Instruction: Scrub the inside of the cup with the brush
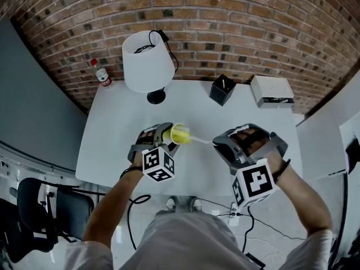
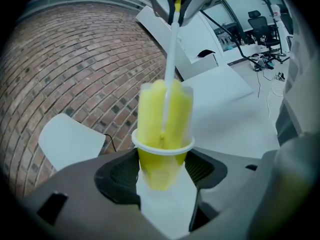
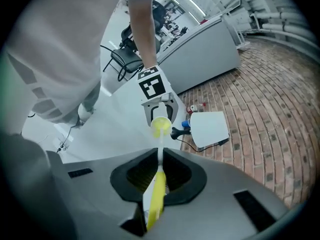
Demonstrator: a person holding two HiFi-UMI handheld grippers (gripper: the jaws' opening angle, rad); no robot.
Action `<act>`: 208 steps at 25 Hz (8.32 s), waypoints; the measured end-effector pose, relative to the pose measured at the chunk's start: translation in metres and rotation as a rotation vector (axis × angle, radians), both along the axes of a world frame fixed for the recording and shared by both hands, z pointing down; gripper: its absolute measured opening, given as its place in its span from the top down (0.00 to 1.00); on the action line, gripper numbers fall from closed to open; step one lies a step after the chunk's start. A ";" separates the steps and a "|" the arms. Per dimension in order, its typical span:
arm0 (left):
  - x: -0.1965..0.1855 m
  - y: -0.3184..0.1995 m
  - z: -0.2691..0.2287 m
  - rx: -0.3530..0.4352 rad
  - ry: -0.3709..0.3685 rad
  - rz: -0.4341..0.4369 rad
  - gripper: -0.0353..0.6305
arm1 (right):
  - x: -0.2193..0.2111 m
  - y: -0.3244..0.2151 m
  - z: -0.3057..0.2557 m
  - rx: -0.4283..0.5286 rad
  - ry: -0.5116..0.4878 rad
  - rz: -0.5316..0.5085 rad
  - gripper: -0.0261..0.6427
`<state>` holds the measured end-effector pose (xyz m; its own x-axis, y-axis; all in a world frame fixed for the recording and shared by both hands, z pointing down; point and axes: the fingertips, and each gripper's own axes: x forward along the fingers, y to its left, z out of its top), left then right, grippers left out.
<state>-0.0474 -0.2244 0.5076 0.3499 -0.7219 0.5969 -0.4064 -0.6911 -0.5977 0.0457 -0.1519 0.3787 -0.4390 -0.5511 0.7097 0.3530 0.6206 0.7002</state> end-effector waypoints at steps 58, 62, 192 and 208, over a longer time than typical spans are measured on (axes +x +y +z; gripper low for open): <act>0.015 0.000 -0.021 0.139 -0.058 0.038 0.51 | 0.008 -0.025 0.028 -1.104 -0.661 0.862 0.92; 0.015 0.000 -0.020 0.143 -0.047 0.042 0.51 | 0.003 -0.020 0.025 -1.194 -0.690 0.861 0.92; 0.017 -0.005 0.000 0.143 0.029 0.075 0.51 | 0.016 -0.009 0.031 -1.073 -0.751 0.982 0.92; 0.024 -0.025 0.031 -0.023 0.321 -0.014 0.51 | 0.028 0.008 0.038 -0.850 -0.835 1.107 0.92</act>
<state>-0.0237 -0.2492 0.5390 0.5132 -0.7155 0.4740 -0.5814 -0.6961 -0.4212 0.0737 -0.1438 0.4171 -0.5141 -0.4368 0.7382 -0.7859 0.5847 -0.2013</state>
